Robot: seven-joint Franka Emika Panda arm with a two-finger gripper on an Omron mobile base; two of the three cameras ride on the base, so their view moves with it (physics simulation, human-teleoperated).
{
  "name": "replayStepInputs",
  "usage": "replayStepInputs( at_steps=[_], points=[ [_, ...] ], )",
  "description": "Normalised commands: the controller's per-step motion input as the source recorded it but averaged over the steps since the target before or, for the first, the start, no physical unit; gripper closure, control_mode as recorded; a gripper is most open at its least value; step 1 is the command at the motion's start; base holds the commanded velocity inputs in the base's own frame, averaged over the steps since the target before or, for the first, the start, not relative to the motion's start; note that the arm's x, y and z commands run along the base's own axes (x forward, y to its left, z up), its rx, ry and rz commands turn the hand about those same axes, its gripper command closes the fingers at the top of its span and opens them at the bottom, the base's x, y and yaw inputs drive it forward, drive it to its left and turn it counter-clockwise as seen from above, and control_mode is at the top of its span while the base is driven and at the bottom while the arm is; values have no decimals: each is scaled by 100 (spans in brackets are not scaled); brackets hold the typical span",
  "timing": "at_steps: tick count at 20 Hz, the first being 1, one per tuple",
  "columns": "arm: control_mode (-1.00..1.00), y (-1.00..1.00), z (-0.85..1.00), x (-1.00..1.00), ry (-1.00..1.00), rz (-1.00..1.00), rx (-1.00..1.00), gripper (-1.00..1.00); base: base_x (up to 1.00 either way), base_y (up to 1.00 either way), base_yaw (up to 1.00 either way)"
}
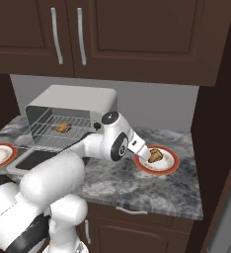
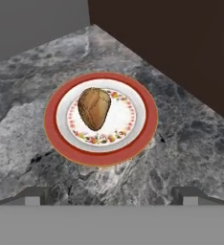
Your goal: Open the toaster oven door. Place the bread on the top rack in the toaster oven and place the chicken drumstick on the bottom rack.
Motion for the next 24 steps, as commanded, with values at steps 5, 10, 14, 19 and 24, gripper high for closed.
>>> replayStepInputs(
  at_steps=[5,10,14,19,24],
  points=[
    [-100,-39,-10,52,5,-5,6,-100,0,0,0],
    [-100,-34,-16,42,13,-2,7,-100,0,0,0],
    [-100,-25,-31,34,16,0,16,-100,0,0,0],
    [-100,-26,-24,29,3,0,18,-100,0,0,0],
    [-100,-18,-22,29,0,0,14,-100,0,0,0]
  ],
)
